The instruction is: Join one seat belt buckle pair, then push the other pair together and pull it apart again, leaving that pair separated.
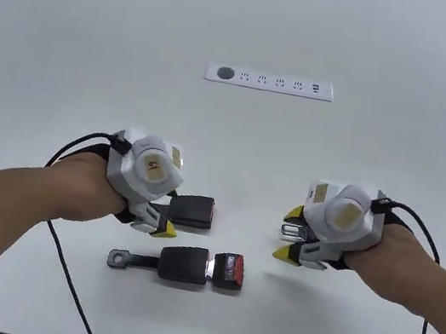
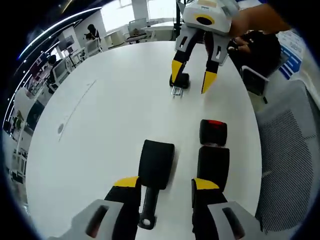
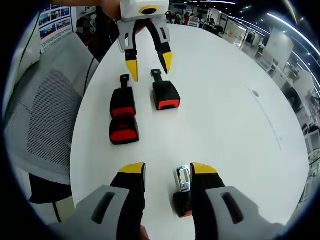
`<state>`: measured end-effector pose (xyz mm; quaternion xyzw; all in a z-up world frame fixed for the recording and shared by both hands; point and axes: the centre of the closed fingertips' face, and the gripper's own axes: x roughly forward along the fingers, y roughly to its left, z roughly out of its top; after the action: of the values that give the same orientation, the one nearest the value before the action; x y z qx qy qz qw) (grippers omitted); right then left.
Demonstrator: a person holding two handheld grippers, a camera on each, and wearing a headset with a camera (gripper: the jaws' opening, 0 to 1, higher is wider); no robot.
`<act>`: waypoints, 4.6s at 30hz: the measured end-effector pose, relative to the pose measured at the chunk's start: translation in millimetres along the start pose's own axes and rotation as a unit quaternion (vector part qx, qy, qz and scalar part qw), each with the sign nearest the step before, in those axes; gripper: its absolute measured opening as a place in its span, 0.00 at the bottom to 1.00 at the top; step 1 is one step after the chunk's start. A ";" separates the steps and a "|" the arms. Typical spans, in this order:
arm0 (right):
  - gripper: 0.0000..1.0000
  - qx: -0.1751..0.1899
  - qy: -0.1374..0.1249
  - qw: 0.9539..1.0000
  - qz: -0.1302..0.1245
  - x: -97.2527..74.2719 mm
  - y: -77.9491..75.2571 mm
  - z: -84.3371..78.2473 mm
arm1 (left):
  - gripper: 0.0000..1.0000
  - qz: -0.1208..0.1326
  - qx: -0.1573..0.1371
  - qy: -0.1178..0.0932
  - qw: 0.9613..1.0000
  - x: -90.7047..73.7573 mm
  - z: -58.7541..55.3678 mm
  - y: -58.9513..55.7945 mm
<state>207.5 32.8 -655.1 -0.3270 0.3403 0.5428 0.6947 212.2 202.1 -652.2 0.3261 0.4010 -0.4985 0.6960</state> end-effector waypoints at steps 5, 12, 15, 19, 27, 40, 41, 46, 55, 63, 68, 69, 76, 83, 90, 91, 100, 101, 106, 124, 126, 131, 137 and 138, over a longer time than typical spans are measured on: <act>0.33 0.005 0.013 1.000 -0.008 -5.2 -14.4 -16.9 | 0.43 -0.005 0.010 -0.004 1.000 8.4 0.8 11.8; 0.34 0.010 0.030 0.999 -0.011 -8.4 -31.1 -38.4 | 0.44 -0.015 0.022 0.005 1.000 24.0 -2.9 16.1; 0.35 0.006 0.035 0.999 -0.004 -7.6 -28.4 -40.1 | 0.44 -0.018 0.024 0.006 1.000 28.9 -5.4 20.4; 0.34 -0.008 0.052 0.999 0.009 -3.8 -26.3 -52.4 | 0.44 -0.029 0.031 0.010 0.999 34.6 -5.1 18.7; 0.33 -0.009 0.064 0.998 0.022 2.9 -29.7 -58.5 | 0.41 -0.037 0.042 0.016 0.998 42.1 -8.7 18.1; 0.34 -0.007 0.058 0.997 0.047 11.9 -30.4 -62.1 | 0.33 -0.056 0.068 0.022 0.996 42.9 -9.2 11.3; 0.34 -0.007 0.056 0.997 0.049 12.2 -30.2 -61.9 | 0.33 -0.057 0.071 0.022 0.996 43.1 -9.3 11.1; 0.34 -0.007 0.055 0.997 0.054 12.3 -27.6 -59.9 | 0.33 -0.061 0.082 0.027 0.994 44.3 -10.6 12.1; 0.34 -0.008 0.052 0.997 0.048 15.9 -23.4 -51.5 | 0.32 -0.063 0.081 0.032 0.994 44.1 -10.6 10.8; 0.33 -0.010 0.038 0.998 0.050 26.1 -17.4 -32.8 | 0.32 -0.063 0.078 0.034 0.994 43.5 -10.5 9.9; 0.33 -0.012 0.027 0.998 0.052 36.0 -11.5 -17.4 | 0.32 -0.065 0.082 0.036 0.994 44.4 -10.7 9.8; 0.33 -0.012 0.024 0.998 0.052 38.3 -10.7 -13.3 | 0.32 -0.065 0.082 0.036 0.994 44.5 -10.7 9.7; 0.33 -0.014 0.015 0.998 0.052 50.2 -7.5 4.6 | 0.32 -0.068 0.080 0.034 0.994 45.7 -11.2 10.5; 0.33 -0.012 0.005 0.999 0.048 61.1 -8.8 20.4 | 0.32 -0.071 0.081 0.033 0.994 46.2 -11.0 10.4; 0.33 -0.017 0.000 0.999 0.048 70.0 -8.5 31.3 | 0.32 -0.071 0.081 0.033 0.994 45.1 -9.3 8.5; 0.33 -0.018 0.000 0.999 0.048 71.7 -9.1 32.9 | 0.32 -0.071 0.081 0.033 0.994 45.4 -9.5 8.7; 0.33 -0.030 0.004 0.998 0.049 75.6 -5.4 42.3 | 0.32 -0.069 0.076 0.032 0.994 45.4 -9.9 9.4; 0.33 -0.034 0.006 0.998 0.048 75.8 -5.1 42.5 | 0.32 -0.068 0.076 0.032 0.994 45.7 -10.1 9.5; 0.33 -0.036 0.002 0.998 0.050 75.4 -6.0 44.7 | 0.32 -0.068 0.075 0.033 0.994 46.7 -11.1 10.8; 0.31 -0.047 -0.009 0.997 0.065 81.0 -0.1 56.3 | 0.31 -0.074 0.094 0.034 0.992 47.8 -9.8 9.2; 0.31 -0.045 -0.010 0.997 0.066 80.7 -0.2 56.9 | 0.31 -0.077 0.095 0.034 0.992 46.6 -9.0 8.2; 0.31 -0.041 -0.014 0.997 0.066 81.3 -0.4 59.0 | 0.31 -0.077 0.094 0.028 0.992 46.4 -8.7 8.3; 0.31 -0.043 -0.021 0.997 0.067 86.0 2.0 66.8 | 0.31 -0.077 0.095 0.028 0.992 45.4 -7.7 8.1; 0.31 -0.045 -0.021 0.997 0.066 86.9 2.9 67.4 | 0.31 -0.077 0.095 0.028 0.992 45.3 -7.7 8.3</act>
<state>228.2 135.2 -689.9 -0.3232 0.3220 0.6089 0.6489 226.5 191.5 -695.3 0.3730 0.3952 -0.5767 0.6101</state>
